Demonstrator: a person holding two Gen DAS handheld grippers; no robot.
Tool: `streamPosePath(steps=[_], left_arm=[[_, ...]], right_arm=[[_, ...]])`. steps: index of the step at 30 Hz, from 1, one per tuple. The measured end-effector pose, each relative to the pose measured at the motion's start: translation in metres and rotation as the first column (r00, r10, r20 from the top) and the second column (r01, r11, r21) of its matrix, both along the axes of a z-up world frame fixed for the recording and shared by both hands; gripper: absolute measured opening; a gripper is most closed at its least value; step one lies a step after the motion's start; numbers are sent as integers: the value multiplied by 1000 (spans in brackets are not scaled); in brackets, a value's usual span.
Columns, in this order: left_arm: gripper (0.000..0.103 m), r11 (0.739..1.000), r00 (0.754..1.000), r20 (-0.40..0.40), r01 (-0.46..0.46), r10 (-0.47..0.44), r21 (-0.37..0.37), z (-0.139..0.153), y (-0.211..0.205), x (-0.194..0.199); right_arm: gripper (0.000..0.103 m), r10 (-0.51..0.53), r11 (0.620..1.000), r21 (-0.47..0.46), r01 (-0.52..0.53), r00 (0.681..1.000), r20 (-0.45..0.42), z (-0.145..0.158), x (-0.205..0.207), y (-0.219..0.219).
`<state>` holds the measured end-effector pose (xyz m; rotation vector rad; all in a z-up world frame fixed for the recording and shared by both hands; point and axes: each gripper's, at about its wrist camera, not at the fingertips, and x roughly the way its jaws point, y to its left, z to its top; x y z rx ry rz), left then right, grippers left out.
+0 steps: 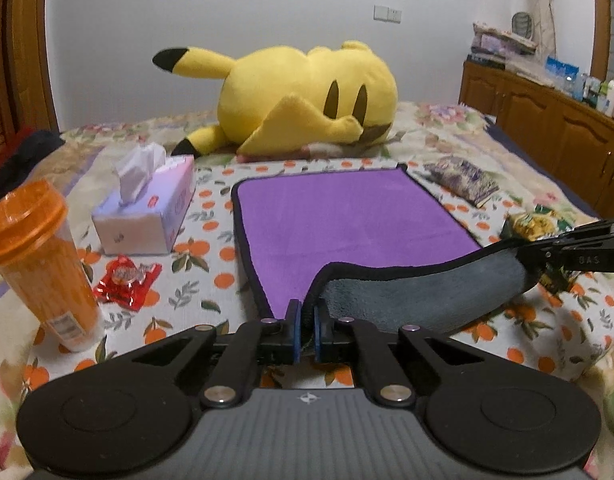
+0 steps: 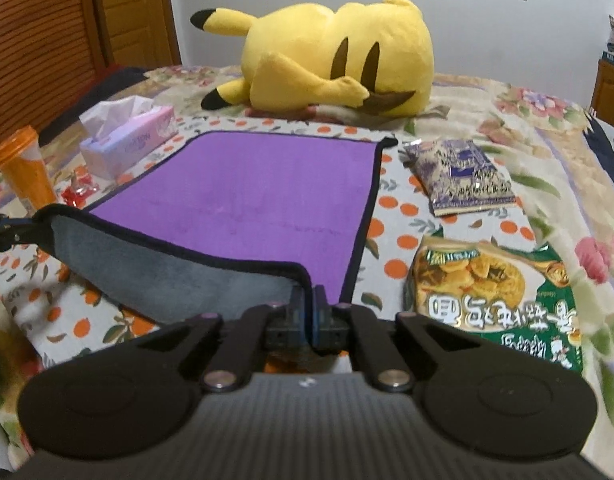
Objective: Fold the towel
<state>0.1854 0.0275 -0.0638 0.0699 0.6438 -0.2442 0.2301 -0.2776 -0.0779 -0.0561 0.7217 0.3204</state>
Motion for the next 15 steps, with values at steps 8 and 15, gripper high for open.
streamPosePath(steps=[8,15], left_arm=[[7,1000,1000,29,-6,7,-15,7,2,2],[7,1000,999,36,-5,5,-10,7,2,7]], right_arm=[[4,10,1000,0,-10,999,53,8,1,-1],[4,20,1000,-19,-19,997,69,6,7,0]])
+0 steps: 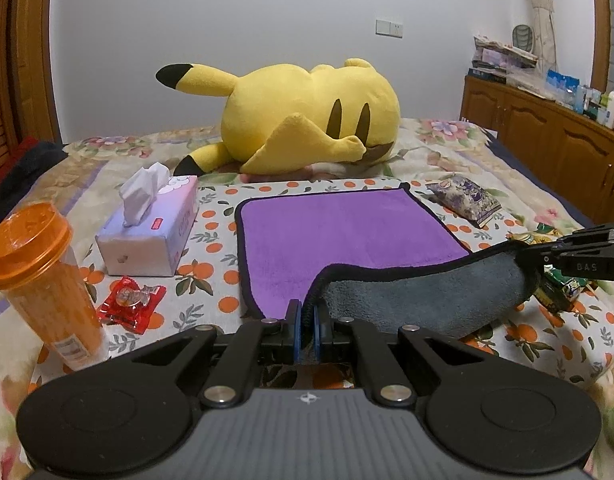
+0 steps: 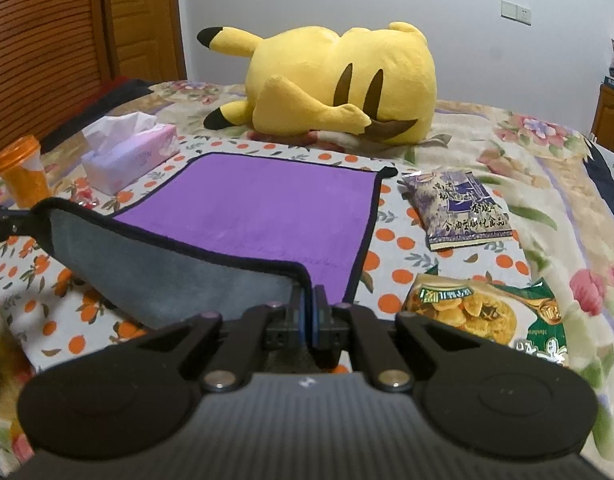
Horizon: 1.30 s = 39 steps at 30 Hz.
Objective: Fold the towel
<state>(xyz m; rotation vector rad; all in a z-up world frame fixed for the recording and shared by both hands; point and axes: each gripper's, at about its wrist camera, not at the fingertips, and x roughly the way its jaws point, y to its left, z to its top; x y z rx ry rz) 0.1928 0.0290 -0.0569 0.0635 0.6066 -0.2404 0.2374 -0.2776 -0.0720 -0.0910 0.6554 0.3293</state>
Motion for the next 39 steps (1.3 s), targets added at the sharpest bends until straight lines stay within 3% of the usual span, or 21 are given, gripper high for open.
streamPosePath(steps=[39], left_arm=[[6,1000,999,41,19,-20,20,0,-6,46]], right_arm=[[4,27,998,-64,-22,997,76,-9,33,-1]])
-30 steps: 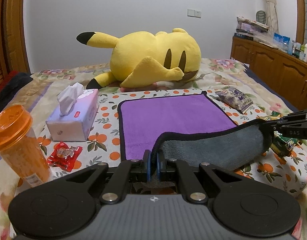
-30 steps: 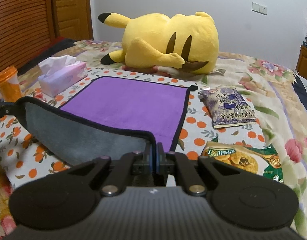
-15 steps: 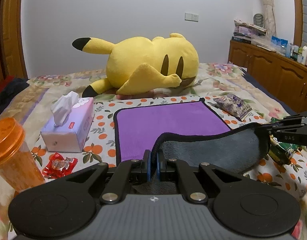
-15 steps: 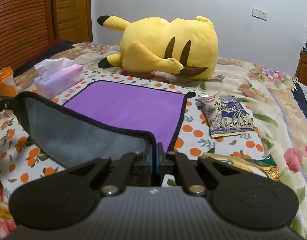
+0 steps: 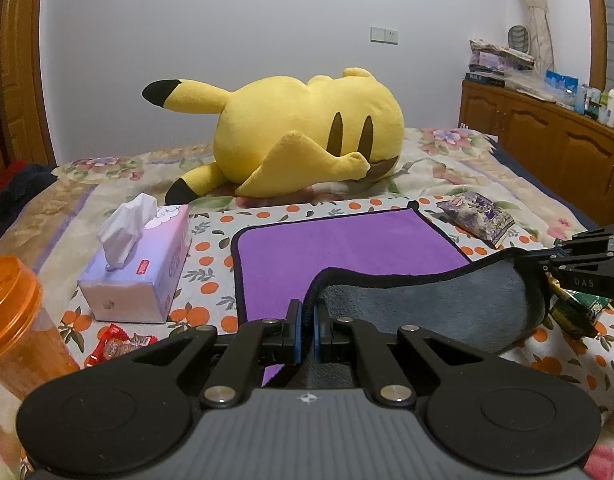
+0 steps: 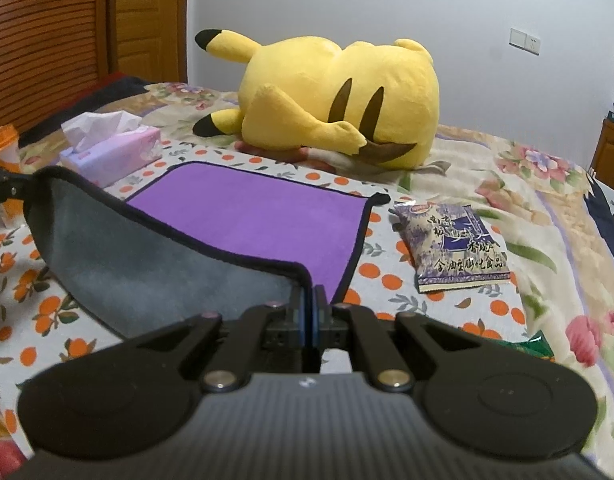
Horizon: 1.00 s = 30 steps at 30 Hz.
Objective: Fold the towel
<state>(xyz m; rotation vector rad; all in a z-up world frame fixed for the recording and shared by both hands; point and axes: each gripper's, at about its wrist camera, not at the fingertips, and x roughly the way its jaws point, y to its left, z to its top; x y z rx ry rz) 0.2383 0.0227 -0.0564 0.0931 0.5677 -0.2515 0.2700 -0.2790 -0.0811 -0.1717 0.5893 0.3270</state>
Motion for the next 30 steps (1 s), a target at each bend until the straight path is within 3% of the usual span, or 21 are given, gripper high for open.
streamPosePath(steps=[16,30], left_arm=[[6,1000,1000,13,1,-1,16,-3,1,20],[6,1000,998,68,-3,2,11,20,0,37]], right_arm=[[4,15,999,-52,-13,1000,23,-7,17,4],[4,18,999,-32,-14,994,112,19,33,3]])
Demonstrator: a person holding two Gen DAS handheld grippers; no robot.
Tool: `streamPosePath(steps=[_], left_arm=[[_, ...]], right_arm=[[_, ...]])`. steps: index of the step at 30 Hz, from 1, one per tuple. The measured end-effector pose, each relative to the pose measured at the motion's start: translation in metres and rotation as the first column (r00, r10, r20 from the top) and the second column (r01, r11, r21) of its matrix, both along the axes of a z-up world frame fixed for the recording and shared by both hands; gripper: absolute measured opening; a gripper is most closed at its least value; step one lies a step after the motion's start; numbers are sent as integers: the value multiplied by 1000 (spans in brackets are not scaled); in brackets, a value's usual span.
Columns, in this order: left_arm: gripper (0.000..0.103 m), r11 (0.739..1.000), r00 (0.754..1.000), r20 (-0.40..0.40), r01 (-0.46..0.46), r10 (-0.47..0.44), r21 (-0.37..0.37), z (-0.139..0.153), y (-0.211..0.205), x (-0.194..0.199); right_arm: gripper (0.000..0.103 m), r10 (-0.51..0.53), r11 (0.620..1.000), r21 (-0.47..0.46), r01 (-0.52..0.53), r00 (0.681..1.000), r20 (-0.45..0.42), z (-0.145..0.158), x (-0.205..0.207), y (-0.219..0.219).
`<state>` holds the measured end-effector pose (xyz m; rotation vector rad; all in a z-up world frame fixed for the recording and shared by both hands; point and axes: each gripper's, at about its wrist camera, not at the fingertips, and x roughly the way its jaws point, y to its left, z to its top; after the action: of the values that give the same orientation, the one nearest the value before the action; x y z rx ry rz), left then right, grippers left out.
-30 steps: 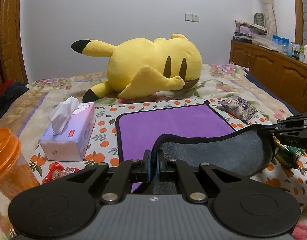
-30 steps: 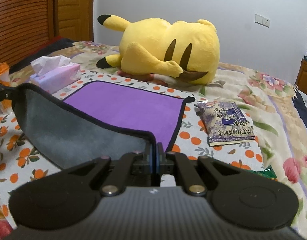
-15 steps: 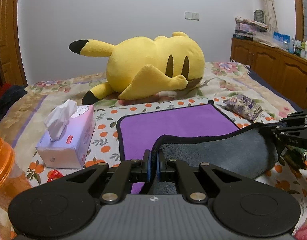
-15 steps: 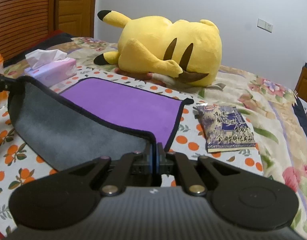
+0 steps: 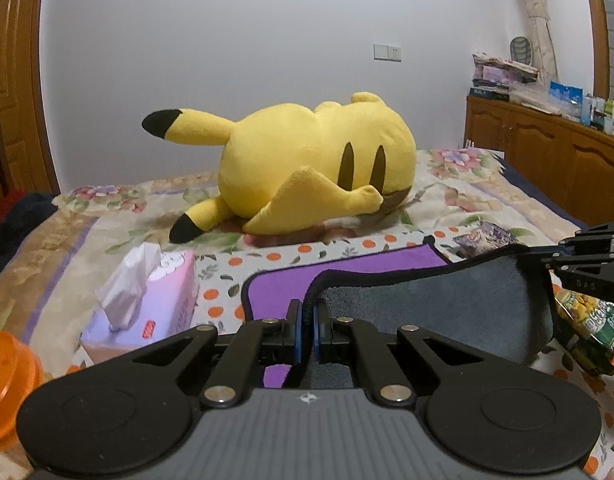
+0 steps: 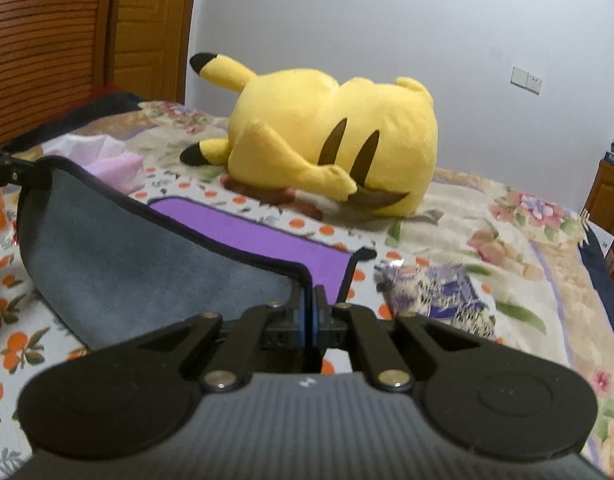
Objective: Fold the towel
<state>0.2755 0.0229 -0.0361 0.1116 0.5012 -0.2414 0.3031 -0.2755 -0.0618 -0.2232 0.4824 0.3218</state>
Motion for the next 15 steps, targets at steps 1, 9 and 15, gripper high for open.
streamPosePath(steps=[1,9,15], left_arm=[[6,1000,1000,4,-2,2,2,1,0,2],[6,1000,1000,14,-6,6,6,7,-4,26],[6,999,1000,24,-20,19,25,10,-6,46]], right_arm=[[4,-1,1000,0,1,1000,5,2,1,0],[4,11,999,-47,-8,999,46,7,19,12],[4,12,996,-86,-6,998,63,7,38,17]])
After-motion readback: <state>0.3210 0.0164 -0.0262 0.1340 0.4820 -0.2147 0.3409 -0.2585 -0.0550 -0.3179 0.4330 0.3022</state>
